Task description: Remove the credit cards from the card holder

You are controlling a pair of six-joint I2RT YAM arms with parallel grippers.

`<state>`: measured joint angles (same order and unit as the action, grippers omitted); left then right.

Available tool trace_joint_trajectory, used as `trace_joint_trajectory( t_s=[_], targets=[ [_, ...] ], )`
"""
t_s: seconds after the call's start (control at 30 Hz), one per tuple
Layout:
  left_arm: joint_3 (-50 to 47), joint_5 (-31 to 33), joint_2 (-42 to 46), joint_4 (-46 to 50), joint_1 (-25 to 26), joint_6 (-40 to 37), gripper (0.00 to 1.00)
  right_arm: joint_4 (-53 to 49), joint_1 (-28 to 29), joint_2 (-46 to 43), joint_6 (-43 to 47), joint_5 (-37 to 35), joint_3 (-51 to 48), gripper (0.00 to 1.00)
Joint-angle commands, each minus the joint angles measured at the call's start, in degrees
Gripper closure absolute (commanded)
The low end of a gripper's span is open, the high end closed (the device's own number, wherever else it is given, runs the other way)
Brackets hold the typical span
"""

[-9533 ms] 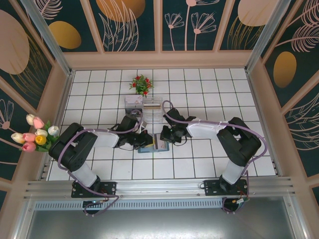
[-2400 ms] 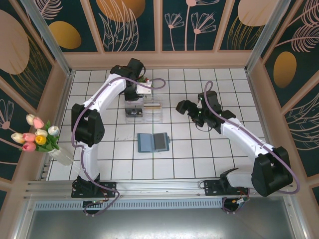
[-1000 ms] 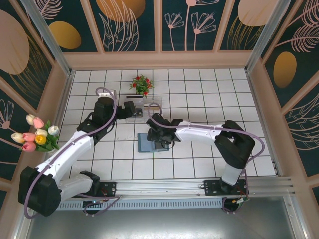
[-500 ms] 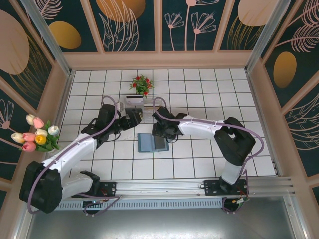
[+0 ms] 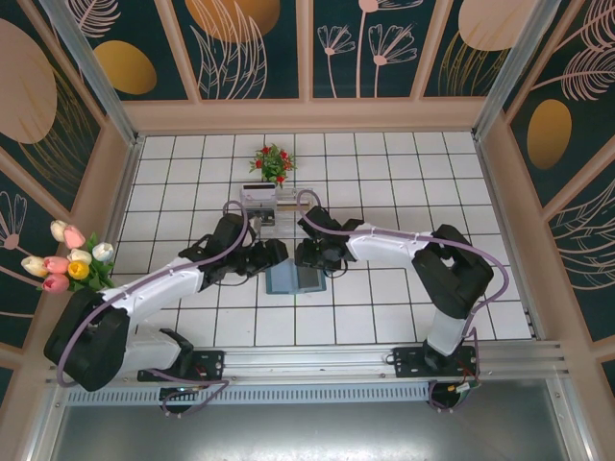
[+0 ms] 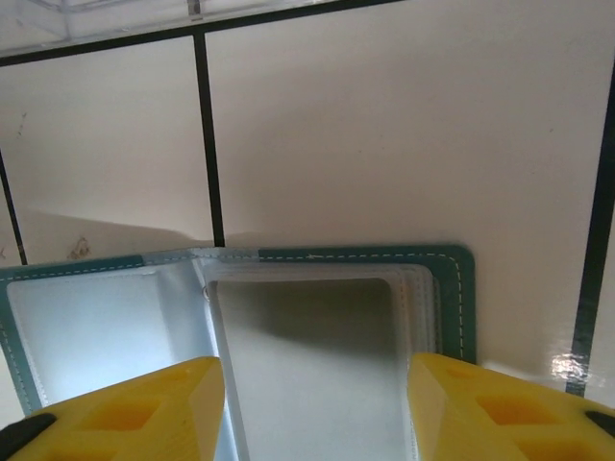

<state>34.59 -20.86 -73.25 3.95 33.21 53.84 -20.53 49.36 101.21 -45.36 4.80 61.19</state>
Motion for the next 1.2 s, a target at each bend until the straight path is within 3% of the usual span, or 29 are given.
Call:
trace_joint_trajectory(
  t_s=[0.0, 0.63, 0.9, 1.17],
  targets=[
    [-1.85, -1.72, -1.03, -2.78, 0.41, 2.46, 0.37, 1.15, -0.33, -0.31, 0.87, 1.53, -1.36, 0.48],
    [-4.27, 2.21, -6.79, 0.22, 0.79, -1.94, 0.71, -0.39, -0.32, -0.45, 2.53, -1.63, -2.37, 0.50],
    [-4.44, 3.47, -7.44, 1.34, 0.78, -2.07, 0.74, 0.39, -0.32, 0.38, 3.07, -0.27, -2.90, 0.51],
    [-4.44, 2.76, -8.14, 0.95, 0.77, -2.47, 0.74, 4.30, -0.59, -0.01, 4.42, 6.75, -3.58, 0.52]
  ],
)
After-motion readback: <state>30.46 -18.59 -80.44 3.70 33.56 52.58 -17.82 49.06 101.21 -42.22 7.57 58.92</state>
